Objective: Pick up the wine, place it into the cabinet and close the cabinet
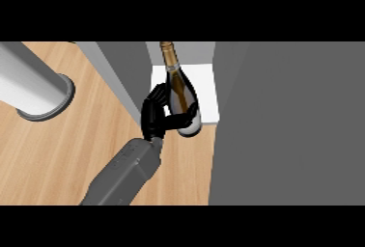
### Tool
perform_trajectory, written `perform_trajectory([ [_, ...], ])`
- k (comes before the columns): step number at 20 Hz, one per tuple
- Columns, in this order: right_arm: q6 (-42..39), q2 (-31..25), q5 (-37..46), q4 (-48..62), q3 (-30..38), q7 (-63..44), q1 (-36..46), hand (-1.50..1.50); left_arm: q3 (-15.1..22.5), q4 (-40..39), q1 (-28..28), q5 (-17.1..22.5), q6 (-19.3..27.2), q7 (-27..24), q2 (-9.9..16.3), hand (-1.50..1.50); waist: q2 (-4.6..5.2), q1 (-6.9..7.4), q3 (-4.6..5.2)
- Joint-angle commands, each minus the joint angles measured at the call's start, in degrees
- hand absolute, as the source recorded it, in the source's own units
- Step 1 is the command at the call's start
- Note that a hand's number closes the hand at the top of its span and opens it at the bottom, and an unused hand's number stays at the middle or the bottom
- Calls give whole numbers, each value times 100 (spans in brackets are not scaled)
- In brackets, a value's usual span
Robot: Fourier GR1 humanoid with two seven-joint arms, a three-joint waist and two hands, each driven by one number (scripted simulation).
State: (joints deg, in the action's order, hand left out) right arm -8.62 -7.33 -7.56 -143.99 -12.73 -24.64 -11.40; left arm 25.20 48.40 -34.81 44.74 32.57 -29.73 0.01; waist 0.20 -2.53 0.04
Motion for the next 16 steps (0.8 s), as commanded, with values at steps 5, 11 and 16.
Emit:
perform_trajectory([
  [5, -37, -175, -1016, -1190, 439, -564, -322, -150, -160, -777, -552, 398, -266, -58, -1, 150, -2, 50, -3],
  [11, -69, -57, -964, -965, 493, -410, -288, -150, -337, -1197, -1325, 525, -70, 139, -1, 150, -13, 83, -5],
  [16, -314, 27, -934, -564, 388, -7, -268, -150, -683, -1812, -1918, 645, -206, 126, -1, 150, 8, 48, -6],
])
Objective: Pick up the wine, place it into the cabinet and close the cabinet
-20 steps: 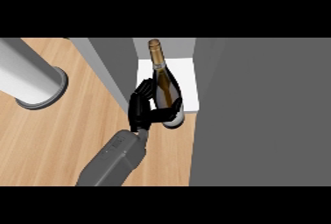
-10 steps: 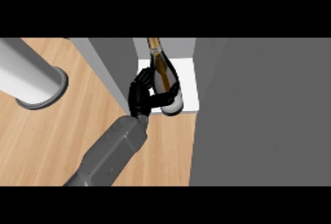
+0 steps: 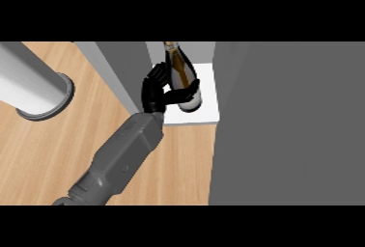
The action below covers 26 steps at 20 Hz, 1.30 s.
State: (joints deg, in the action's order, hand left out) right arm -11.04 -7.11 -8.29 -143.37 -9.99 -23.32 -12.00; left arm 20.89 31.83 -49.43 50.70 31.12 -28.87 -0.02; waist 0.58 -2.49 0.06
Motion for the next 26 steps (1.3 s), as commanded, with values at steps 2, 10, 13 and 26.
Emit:
perform_trajectory([
  [2, -17, 52, -699, -903, -99, -305, -378, -150, -305, -499, -821, -12, 33, 64, 118, 150, -20, -54, -5],
  [10, -159, 78, -572, -740, -231, -115, -548, -150, -169, -1438, -1404, -523, 863, 44, 283, 150, -26, -54, -10],
  [13, -66, 98, -622, -951, -298, -353, -395, -150, -75, -1875, -1616, -709, 962, 163, 408, -150, 9, -117, -4],
  [26, -325, 121, -520, -777, -379, 152, -818, -150, -177, -2671, -1607, -990, 1016, -33, 468, -150, 43, -180, -4],
])
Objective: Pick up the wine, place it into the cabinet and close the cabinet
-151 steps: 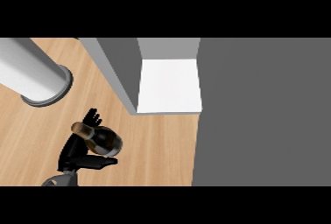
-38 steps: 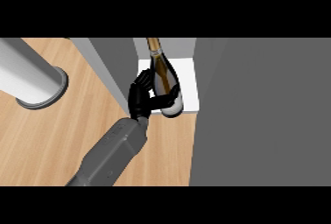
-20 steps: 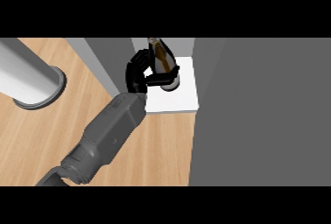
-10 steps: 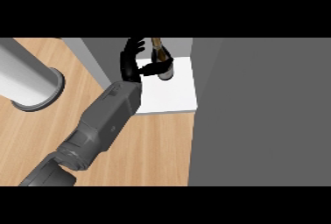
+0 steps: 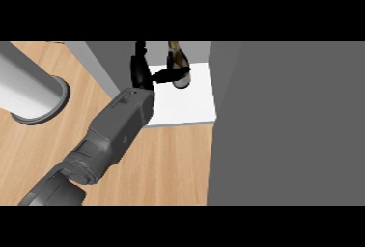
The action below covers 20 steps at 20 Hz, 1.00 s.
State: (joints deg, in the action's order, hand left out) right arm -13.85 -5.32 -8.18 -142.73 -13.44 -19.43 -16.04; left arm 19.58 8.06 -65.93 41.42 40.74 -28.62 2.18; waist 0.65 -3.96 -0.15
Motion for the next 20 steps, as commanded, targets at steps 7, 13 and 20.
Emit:
perform_trajectory([
  [7, 18, -58, -694, -721, 203, -310, -102, -150, -167, -196, 196, -83, -406, -464, 243, -150, 47, 55, 20],
  [13, -51, -58, -652, -657, 83, -280, -226, -150, -167, -59, 49, -218, -898, -642, 264, -150, 24, 81, 18],
  [20, 196, -15, -497, -1141, -67, -706, -275, -150, -321, 631, 83, -156, -1340, -833, 34, -150, -96, 289, 18],
])
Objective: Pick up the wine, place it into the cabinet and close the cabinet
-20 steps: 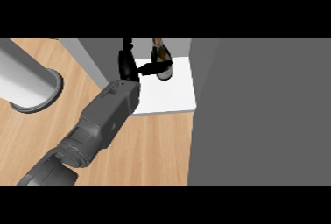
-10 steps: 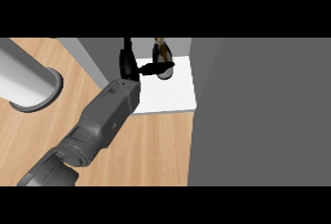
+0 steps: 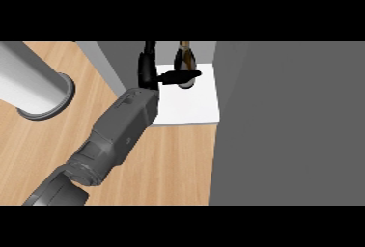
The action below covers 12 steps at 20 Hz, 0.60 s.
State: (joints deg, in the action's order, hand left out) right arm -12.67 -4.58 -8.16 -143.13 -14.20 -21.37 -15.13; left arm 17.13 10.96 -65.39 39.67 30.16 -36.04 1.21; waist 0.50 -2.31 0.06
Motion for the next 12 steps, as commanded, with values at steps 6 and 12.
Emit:
perform_trajectory([
  [6, -45, -243, -828, -1256, 396, -381, -632, -150, -68, 965, 491, -53, -278, -247, -8, -150, -109, 188, -11],
  [12, 132, -112, -498, -1066, 247, -360, -436, -150, 208, 2133, 990, -187, -157, 188, -84, -150, -164, 367, -9],
])
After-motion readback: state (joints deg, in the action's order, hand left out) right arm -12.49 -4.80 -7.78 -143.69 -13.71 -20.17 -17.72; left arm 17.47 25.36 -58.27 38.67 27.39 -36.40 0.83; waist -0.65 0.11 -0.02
